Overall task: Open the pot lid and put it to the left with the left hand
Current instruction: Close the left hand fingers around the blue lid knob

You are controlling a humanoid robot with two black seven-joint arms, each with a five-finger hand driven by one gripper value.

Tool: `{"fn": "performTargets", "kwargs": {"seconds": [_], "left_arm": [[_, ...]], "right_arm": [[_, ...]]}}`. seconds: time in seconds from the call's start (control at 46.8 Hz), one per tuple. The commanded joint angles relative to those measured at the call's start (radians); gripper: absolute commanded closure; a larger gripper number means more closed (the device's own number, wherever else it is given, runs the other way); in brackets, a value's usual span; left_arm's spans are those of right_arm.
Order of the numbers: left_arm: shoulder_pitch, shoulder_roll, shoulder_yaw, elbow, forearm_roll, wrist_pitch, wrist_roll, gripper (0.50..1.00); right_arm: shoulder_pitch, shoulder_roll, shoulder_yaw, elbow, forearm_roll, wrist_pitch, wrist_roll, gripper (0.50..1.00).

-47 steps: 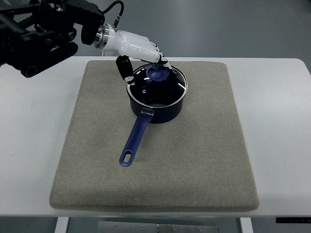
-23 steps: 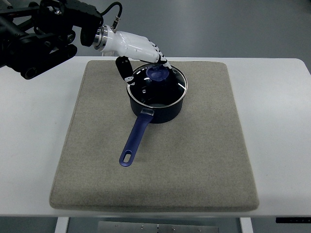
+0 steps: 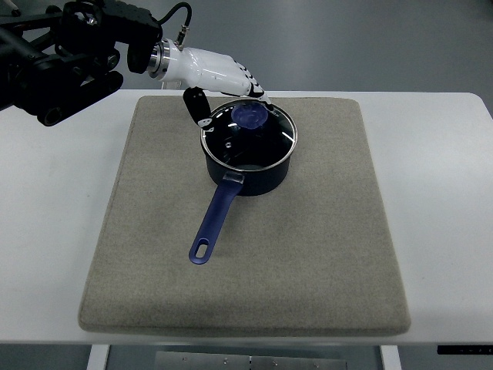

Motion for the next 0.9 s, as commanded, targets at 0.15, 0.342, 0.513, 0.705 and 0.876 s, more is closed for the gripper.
{"fn": "performTargets", "kwargs": {"seconds": [0.15, 0.342, 0.513, 0.705, 0.876], "left_arm": [[0.005, -0.032, -0.003, 0.033, -0.009, 0.014, 0.0, 0.555], [0.008, -0.041, -0.001, 0.035, -0.009, 0.014, 0.0, 0.555], [0.009, -0.064, 0.002, 0.067, -0.007, 0.014, 0.0, 0.557], [0.011, -0.08, 0.002, 0.101, -0.007, 0.014, 0.0, 0.564], [0.025, -0.083, 0.002, 0.101, -0.007, 0.014, 0.0, 0.583]], "right_arm": [[0.0, 0.0, 0.0, 0.0, 0.0, 0.0, 0.0, 0.583], [0.0, 0.0, 0.0, 0.0, 0.0, 0.0, 0.0, 0.583], [0.0, 0.0, 0.0, 0.0, 0.0, 0.0, 0.0, 0.583], [0.0, 0.0, 0.0, 0.0, 0.0, 0.0, 0.0, 0.583], [0.0, 0.0, 0.001, 0.0, 0.0, 0.0, 0.0, 0.583]]}}
